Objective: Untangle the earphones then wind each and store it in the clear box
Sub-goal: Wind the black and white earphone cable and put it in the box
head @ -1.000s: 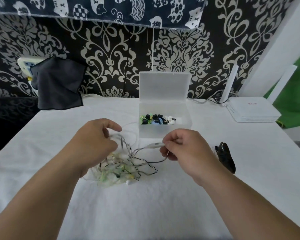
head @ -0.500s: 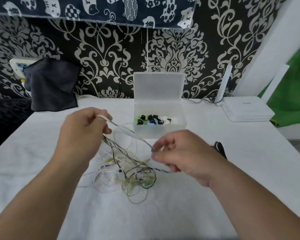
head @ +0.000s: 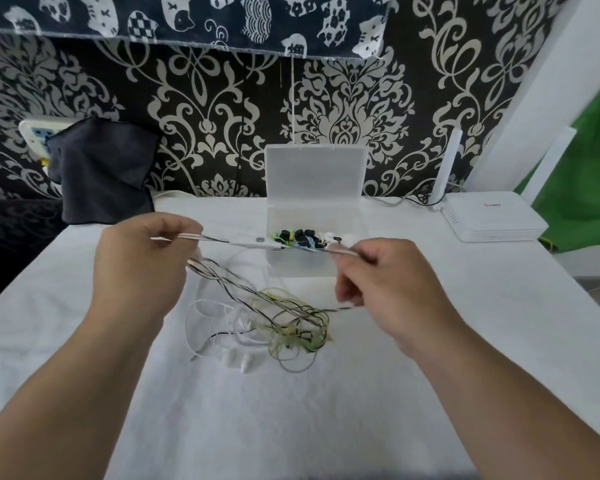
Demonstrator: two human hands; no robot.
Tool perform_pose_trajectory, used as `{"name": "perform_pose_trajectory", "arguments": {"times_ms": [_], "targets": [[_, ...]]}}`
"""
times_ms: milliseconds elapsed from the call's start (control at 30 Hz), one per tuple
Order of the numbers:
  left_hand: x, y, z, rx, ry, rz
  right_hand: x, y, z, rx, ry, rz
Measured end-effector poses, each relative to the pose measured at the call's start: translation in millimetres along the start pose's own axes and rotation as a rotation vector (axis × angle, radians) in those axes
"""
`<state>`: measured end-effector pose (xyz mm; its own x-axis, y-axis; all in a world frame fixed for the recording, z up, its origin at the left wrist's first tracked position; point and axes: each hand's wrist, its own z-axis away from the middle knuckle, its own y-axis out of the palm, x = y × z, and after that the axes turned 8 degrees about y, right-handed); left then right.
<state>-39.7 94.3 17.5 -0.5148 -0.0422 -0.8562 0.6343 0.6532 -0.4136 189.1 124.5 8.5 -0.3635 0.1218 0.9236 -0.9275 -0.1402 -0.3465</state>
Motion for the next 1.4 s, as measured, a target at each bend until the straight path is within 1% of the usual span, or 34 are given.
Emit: {"name": "perform_pose_trajectory", "arguments": {"times_ms": [33,100,133,167,233,300,367,400,433,500,533,567,633,700,767,833,867,933,1000,1067,1133,1200,1300,1400], "targets": [[1,0,0,0.037,-0.009,-0.022,2,-2,0,0.028,0.006,-0.144],[2,1,1,0.138,0.009,-0.087,7,-3,3,0.195,0.052,-0.477],[3,1,1,0.19,0.034,-0.149,11,-3,5,0.278,0.085,-0.604],[5,1,2,0.233,0.067,-0.231,14,-2,7,0.323,0.117,-0.681],[7,2,2,0.306,0.141,-0.392,18,-3,7,0.32,0.149,-0.72],[11,2,1,0.328,0.179,-0.461,19,-5,6,0.269,0.152,-0.706],[14,3,0,0.314,0.189,-0.43,17,-8,4,0.205,0.165,-0.655],[16,3,0,0.299,0.152,-0.32,16,-9,3,0.18,0.182,-0.586],[17,3,-1,0.281,0.059,-0.134,15,-11,3,0.161,0.205,-0.472],[13,1,-2,0.258,-0.207,0.307,13,-14,4,0.158,0.245,-0.157],[11,0,-3,0.255,-0.309,0.465,10,-15,4,0.177,0.254,-0.011],[9,0,-3,0.256,-0.357,0.548,9,-15,4,0.207,0.261,0.085],[4,0,0,0.245,-0.325,0.576,8,-11,7,0.297,0.291,0.13],[0,2,6,0.252,-0.228,0.531,8,-3,9,0.397,0.305,0.105],[-5,6,15,0.337,-0.144,0.478,7,4,9,0.47,0.262,0.058],[-10,11,22,0.449,-0.103,0.515,5,8,8,0.56,0.234,0.016],[-11,12,24,0.501,-0.1,0.552,5,9,8,0.593,0.21,0.033],[-13,14,26,0.608,-0.091,0.607,5,12,8,0.582,0.138,0.055],[-14,14,26,0.725,-0.053,0.615,8,15,6,0.53,0.093,-0.039],[-13,12,23,0.785,-0.016,0.586,13,17,4,0.431,0.043,-0.118],[-10,9,18,0.751,0.046,0.425,19,13,2,0.326,0.02,-0.111],[-8,7,16,0.708,0.101,0.284,25,10,3,0.301,-0.006,-0.156],[-8,5,16,0.67,0.122,0.312,32,8,6,0.26,-0.019,-0.324],[-7,2,15,0.628,0.116,0.355,36,8,5,0.243,0.057,-0.534]]}}
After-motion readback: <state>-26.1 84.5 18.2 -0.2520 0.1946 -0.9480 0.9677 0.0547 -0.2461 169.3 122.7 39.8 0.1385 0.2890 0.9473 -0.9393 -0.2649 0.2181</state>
